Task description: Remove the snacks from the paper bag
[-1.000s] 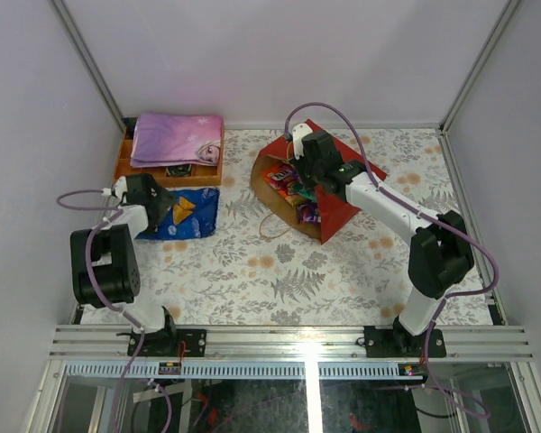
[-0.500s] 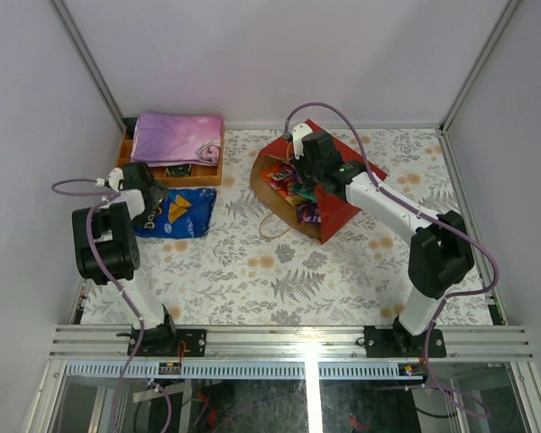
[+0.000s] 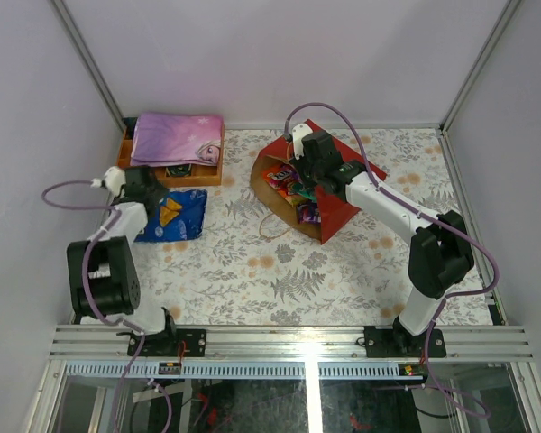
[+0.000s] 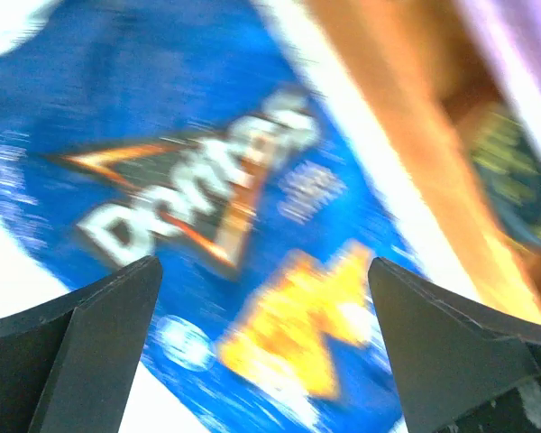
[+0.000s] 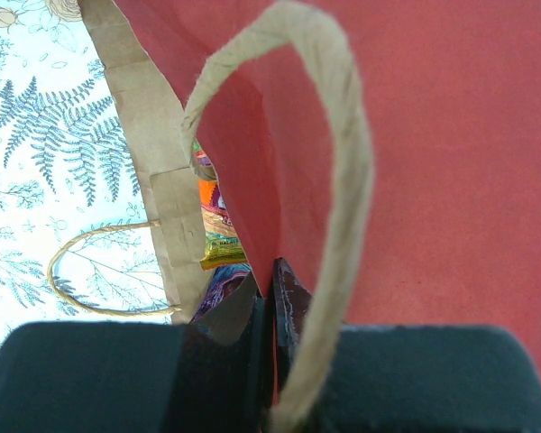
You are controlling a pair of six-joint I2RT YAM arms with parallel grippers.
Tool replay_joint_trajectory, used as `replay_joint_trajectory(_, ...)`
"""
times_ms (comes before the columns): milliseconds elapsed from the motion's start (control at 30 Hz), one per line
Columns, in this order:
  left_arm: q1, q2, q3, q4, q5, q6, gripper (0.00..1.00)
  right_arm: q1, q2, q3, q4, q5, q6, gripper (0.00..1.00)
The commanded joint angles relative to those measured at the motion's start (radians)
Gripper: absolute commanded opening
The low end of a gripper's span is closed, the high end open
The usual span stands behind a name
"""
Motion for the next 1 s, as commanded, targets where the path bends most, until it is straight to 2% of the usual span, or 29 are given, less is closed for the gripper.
replay_joint_trajectory(0, -0.26, -0.102, 0.089, 0.006, -0.097, 0.017, 0.98, 0.006, -0.026, 0.067, 0.018, -0.053, 0.011, 0.09)
replay_joint_trajectory(133, -0.464, -0.028, 0.205, -0.074, -0.123, 0.104, 0.99, 0.006, -0.033, 0.071, 0.011, -0.051, 0.013, 0.09)
replay_joint_trajectory(200, -0.5, 0.005, 0.217, -0.096, -0.146, 0.122, 1.0, 0.006, -0.041, 0.07, 0.006, -0.045, 0.01, 0.09)
replay_joint_trajectory(400, -0.502, 0.043, 0.112, 0.07, -0.035, 0.175, 1.0, 0.005, -0.046, 0.065, 0.014, -0.055, 0.02, 0.09)
replay_joint_trajectory(600, -0.502, 0.112, 0.109, 0.118, -0.011, 0.188, 1.0, 0.006, -0.035, 0.07, 0.0, -0.054, 0.021, 0.08)
replay_joint_trajectory(767, -0.503, 0.151, 0.052, 0.168, 0.078, 0.132, 0.99, 0.006, -0.039, 0.068, -0.005, -0.045, 0.018, 0.08)
replay_joint_trajectory(967, -0.527, 0.089, -0.011, 0.189, 0.101, 0.095, 0.98, 0.006, -0.03, 0.076, 0.0, -0.053, 0.025, 0.08)
